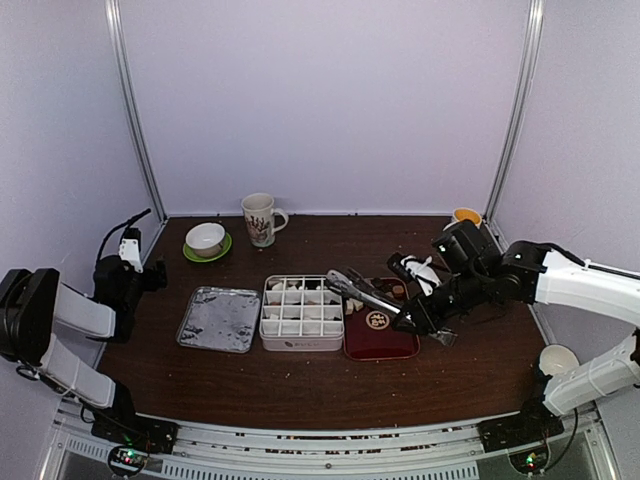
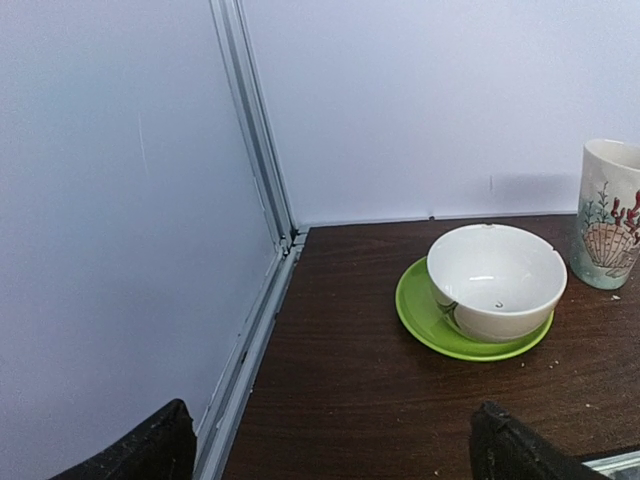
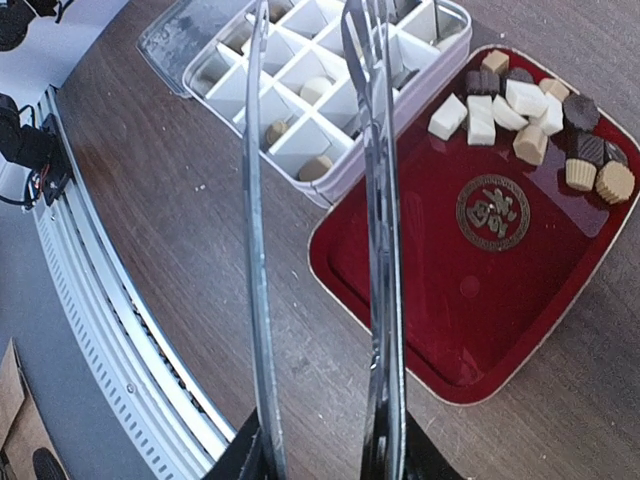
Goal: Pack the chocolate
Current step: Pick up the packing box from the center of the board.
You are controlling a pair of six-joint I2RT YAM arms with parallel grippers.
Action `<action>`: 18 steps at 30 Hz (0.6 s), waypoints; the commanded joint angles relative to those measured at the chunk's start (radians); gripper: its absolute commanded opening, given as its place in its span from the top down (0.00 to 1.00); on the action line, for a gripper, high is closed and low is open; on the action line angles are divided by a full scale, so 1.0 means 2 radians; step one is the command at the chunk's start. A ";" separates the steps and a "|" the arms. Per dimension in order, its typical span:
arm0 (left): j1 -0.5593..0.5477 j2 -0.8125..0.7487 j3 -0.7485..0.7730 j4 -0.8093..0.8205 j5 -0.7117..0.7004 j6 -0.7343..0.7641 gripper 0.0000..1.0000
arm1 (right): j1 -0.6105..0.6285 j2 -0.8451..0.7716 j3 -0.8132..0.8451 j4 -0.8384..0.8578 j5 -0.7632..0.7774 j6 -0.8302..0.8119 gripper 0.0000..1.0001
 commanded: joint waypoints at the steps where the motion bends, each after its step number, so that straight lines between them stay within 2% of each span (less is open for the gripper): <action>1: -0.003 0.001 0.015 0.005 -0.001 0.009 0.02 | -0.002 -0.023 -0.008 -0.041 0.019 0.004 0.64; 4: -0.003 0.001 0.014 0.005 -0.001 0.009 0.02 | -0.003 -0.026 -0.010 -0.045 0.027 0.010 0.63; 9: -0.003 0.001 0.014 0.005 0.002 0.010 0.02 | -0.013 0.007 0.007 -0.003 0.029 0.002 0.62; 13: -0.003 0.000 0.014 0.006 0.002 0.011 0.02 | -0.023 0.047 0.054 -0.032 0.033 -0.009 0.62; 18: -0.002 0.000 0.014 0.006 0.002 0.010 0.02 | -0.023 0.018 0.057 -0.076 0.064 -0.011 0.62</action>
